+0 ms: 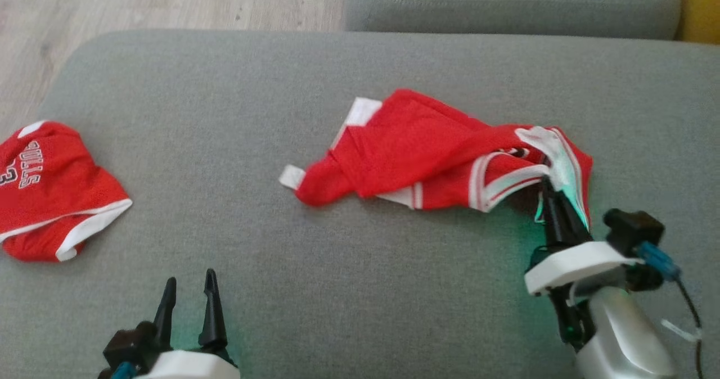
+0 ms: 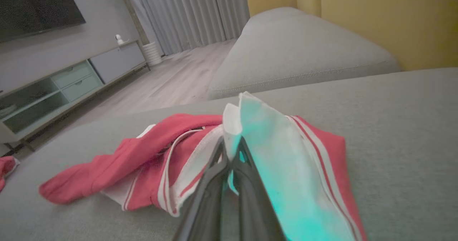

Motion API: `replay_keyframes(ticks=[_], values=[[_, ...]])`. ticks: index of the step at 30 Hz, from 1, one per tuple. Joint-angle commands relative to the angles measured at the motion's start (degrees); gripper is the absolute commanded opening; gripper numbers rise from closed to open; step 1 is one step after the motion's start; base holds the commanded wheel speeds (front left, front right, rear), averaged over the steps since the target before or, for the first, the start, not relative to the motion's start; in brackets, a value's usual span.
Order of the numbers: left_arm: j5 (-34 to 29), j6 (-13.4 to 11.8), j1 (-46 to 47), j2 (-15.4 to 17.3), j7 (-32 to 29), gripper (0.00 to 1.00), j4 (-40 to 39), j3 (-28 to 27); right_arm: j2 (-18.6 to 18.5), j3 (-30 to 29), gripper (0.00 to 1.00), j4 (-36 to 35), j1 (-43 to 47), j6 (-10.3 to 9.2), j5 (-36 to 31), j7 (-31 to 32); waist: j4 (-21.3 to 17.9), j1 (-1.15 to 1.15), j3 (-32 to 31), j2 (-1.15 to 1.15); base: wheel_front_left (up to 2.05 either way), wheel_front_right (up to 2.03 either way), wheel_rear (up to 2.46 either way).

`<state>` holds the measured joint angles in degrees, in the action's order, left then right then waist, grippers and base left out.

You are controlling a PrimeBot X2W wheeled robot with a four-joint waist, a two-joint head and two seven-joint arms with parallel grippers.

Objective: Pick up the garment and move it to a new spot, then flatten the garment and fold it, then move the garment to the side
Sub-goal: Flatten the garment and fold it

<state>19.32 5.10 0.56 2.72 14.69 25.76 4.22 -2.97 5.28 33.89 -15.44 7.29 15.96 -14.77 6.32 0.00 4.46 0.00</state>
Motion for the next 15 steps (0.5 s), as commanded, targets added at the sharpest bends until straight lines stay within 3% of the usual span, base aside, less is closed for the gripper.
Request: replay_keyframes(ticks=[1, 7, 9, 11, 12, 13, 15], values=[[0.4, 0.0, 0.2, 0.2, 0.3, 1.0, -1.2, -1.5, 0.1, -0.1, 0.0, -2.4, 0.2, 0.2, 0.7, -0.2, -0.3, 0.0, -0.8, 0.0, 0.0, 0.0, 0.0], [1.1, 0.0, -0.9, 0.2, 0.3, 1.0, -0.9, -1.8, 0.1, -10.3, 0.01, -2.6, 2.2, 0.2, 5.1, -0.2, -0.8, 0.0, -1.8, 0.0, 0.0, 0.0, 0.0], [1.1, -0.1, -1.0, 0.2, 0.3, 1.0, -0.8, -1.7, 0.1, -12.9, 0.32, -1.7, 2.1, 0.2, 3.6, -0.2, -1.0, 0.0, -1.6, 0.0, 0.0, 0.0, 0.0], [1.1, -0.1, -0.9, 0.2, 0.3, 1.0, -0.8, -1.7, 0.1, -13.9, 0.3, -1.4, 1.8, 0.2, 2.6, -0.2, -1.0, 0.0, -1.4, 0.0, 0.0, 0.0, 0.0], [1.1, -0.1, -0.8, 0.2, 0.3, 1.0, -0.8, -1.7, 0.1, -14.5, 0.05, -1.2, 1.4, 0.2, 1.5, -0.2, -1.0, 0.0, -1.2, 0.0, 0.0, 0.0, 0.0], [1.1, -0.1, -0.7, 0.2, 0.3, 1.0, -0.7, -1.6, 0.1, -15.0, 0.0, -1.1, 0.8, 0.2, 0.7, -0.2, -1.0, 0.0, -1.0, 0.0, 0.0, 0.0, 0.0], [1.1, -0.1, -0.4, 0.2, 0.3, 1.0, -0.5, -1.4, -0.3, -14.6, 0.0, -1.1, -0.8, 0.2, -0.8, -0.2, -1.0, 0.0, -0.5, 0.0, 0.0, 0.0, 0.0]])
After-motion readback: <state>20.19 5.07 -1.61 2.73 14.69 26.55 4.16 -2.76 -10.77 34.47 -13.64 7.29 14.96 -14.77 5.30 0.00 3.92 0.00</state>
